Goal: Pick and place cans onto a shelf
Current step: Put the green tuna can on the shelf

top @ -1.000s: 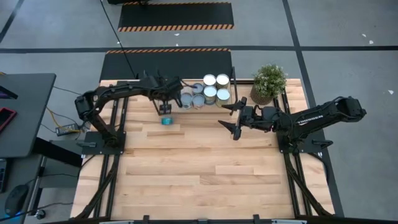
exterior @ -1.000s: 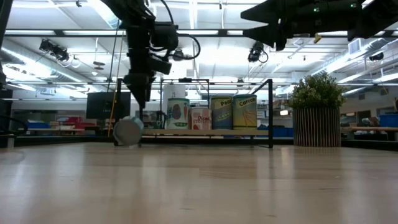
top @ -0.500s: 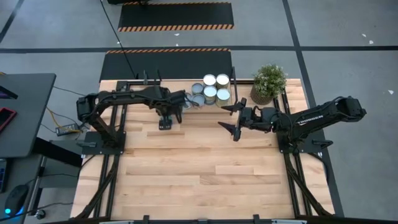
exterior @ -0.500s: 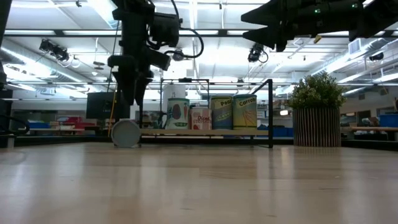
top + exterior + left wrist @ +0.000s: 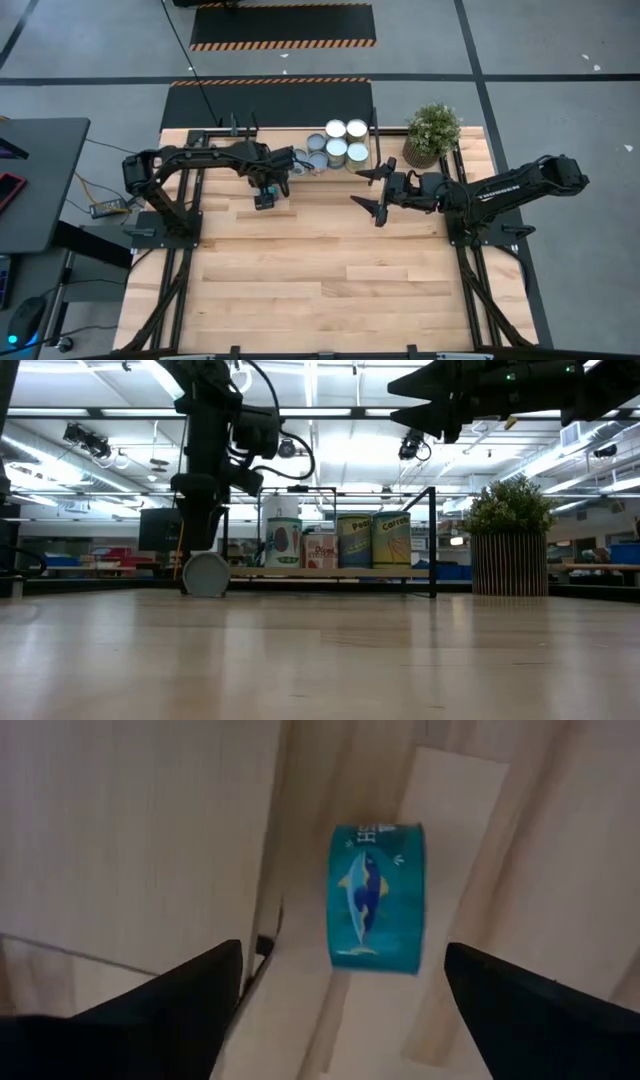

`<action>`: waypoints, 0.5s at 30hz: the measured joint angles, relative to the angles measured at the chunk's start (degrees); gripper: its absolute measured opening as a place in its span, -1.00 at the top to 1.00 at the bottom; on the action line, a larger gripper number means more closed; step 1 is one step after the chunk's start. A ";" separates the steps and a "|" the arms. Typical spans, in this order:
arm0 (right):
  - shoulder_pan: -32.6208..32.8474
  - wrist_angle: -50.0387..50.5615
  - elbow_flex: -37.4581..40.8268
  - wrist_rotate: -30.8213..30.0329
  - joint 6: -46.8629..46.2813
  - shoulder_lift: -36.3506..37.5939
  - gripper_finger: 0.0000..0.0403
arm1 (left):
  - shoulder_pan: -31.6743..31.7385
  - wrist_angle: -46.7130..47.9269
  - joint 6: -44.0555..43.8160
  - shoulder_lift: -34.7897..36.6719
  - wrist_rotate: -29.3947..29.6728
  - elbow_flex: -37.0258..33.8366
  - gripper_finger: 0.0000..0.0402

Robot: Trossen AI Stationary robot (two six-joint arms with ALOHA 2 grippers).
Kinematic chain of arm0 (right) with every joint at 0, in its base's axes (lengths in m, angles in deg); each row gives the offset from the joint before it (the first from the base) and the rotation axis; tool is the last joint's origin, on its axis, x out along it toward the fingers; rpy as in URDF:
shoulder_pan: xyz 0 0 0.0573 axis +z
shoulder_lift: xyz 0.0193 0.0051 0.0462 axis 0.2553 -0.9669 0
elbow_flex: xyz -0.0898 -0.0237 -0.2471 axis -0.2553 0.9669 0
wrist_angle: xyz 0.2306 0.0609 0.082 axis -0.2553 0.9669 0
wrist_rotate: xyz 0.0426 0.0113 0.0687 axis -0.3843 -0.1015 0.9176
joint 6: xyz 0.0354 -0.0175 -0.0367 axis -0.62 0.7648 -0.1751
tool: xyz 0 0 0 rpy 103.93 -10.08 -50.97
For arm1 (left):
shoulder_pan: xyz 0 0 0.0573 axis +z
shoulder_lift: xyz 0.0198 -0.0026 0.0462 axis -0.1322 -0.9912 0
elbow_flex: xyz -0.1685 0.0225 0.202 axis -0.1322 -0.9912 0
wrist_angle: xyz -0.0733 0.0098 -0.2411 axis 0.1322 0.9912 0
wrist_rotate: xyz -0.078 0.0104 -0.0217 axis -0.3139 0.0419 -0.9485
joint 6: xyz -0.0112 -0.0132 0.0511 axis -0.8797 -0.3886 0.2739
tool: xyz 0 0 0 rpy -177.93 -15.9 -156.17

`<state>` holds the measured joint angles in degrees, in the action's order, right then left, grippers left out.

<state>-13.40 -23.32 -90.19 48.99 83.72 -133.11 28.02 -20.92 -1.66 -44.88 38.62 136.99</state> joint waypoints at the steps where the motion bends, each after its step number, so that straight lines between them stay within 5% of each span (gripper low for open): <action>1: 0.00 -0.08 0.00 0.00 0.00 0.00 -0.73 | -0.03 -0.61 0.80 0.00 0.21 -0.34 -0.77; 15: 0.00 -0.39 0.00 0.00 0.00 0.00 -0.73 | -2.40 -6.57 4.44 -0.02 1.74 -4.45 -0.72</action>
<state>-13.40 -23.70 -90.19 48.99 83.72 -133.11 25.62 -27.50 2.77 -44.90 40.36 132.54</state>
